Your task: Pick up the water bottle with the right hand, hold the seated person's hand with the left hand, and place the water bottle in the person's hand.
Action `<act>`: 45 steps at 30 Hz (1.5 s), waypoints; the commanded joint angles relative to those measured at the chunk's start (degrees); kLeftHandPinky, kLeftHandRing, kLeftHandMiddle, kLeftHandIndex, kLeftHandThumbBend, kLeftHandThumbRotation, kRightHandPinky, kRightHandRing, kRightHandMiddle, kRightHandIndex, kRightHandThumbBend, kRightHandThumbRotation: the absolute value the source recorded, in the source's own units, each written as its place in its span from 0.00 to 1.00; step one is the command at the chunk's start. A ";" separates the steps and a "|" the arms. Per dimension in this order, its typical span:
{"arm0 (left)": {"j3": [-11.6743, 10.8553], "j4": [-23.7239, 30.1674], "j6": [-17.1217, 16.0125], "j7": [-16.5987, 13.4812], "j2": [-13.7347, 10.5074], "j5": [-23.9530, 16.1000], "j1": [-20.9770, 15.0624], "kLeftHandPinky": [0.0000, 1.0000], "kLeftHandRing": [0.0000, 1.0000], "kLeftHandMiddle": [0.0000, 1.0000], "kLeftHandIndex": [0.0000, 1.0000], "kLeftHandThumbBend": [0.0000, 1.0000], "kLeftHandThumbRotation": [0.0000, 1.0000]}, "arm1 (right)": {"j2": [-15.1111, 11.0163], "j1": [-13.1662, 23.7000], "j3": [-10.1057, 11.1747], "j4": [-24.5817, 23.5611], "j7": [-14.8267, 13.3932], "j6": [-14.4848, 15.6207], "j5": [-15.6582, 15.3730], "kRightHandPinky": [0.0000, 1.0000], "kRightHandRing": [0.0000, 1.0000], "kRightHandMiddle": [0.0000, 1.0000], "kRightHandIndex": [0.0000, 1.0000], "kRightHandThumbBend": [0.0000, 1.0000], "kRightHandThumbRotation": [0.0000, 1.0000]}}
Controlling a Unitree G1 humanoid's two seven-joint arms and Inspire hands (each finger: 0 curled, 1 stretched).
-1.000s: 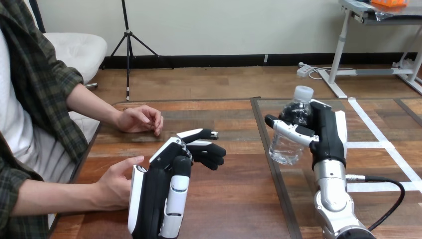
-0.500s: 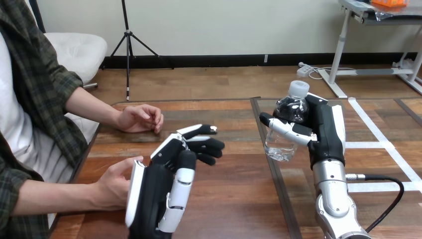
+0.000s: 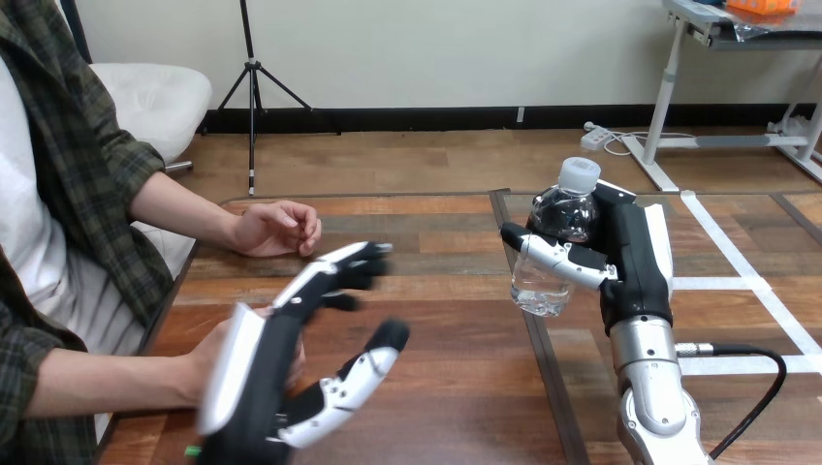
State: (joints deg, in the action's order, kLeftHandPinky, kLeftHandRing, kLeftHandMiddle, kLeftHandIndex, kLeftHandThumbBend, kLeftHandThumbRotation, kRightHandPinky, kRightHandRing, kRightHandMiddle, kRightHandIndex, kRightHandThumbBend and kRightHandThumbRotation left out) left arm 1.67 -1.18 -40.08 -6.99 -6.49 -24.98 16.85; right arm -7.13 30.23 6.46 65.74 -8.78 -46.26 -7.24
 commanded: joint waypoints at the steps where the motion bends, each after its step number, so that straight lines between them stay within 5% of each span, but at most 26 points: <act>1: -5.36 6.38 4.19 -2.80 -2.89 -5.06 -0.92 0.69 0.83 0.86 0.83 0.71 0.12 | -0.08 1.48 -0.32 -5.77 1.89 -3.63 1.58 0.37 0.40 0.44 0.43 0.77 0.00; 9: -9.02 10.97 12.74 -6.38 -5.78 -15.49 0.16 0.69 0.84 0.88 0.84 0.79 0.16 | 0.60 0.21 -0.90 -7.42 4.84 -5.79 2.35 0.41 0.41 0.43 0.43 0.75 0.00; 23: -11.25 12.73 23.30 -11.27 -10.92 -28.33 0.70 0.71 0.82 0.84 0.80 0.89 0.11 | 1.75 -1.42 -2.15 -10.79 6.99 -5.69 2.96 0.39 0.41 0.43 0.41 0.74 0.00; 45: -9.84 14.72 37.59 -5.84 -14.82 -36.99 1.34 0.70 0.79 0.81 0.77 1.00 0.01 | 3.16 -3.44 -2.58 -15.98 11.30 -3.83 5.41 0.37 0.40 0.42 0.40 0.74 0.00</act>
State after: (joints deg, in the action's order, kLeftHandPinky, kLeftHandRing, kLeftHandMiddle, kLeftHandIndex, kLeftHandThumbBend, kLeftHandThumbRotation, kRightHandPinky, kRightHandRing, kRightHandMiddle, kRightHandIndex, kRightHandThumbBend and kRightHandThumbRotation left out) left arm -9.51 10.41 -4.29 -13.80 -18.82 -60.12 20.09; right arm -4.07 24.61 3.53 53.99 2.15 -49.71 -3.15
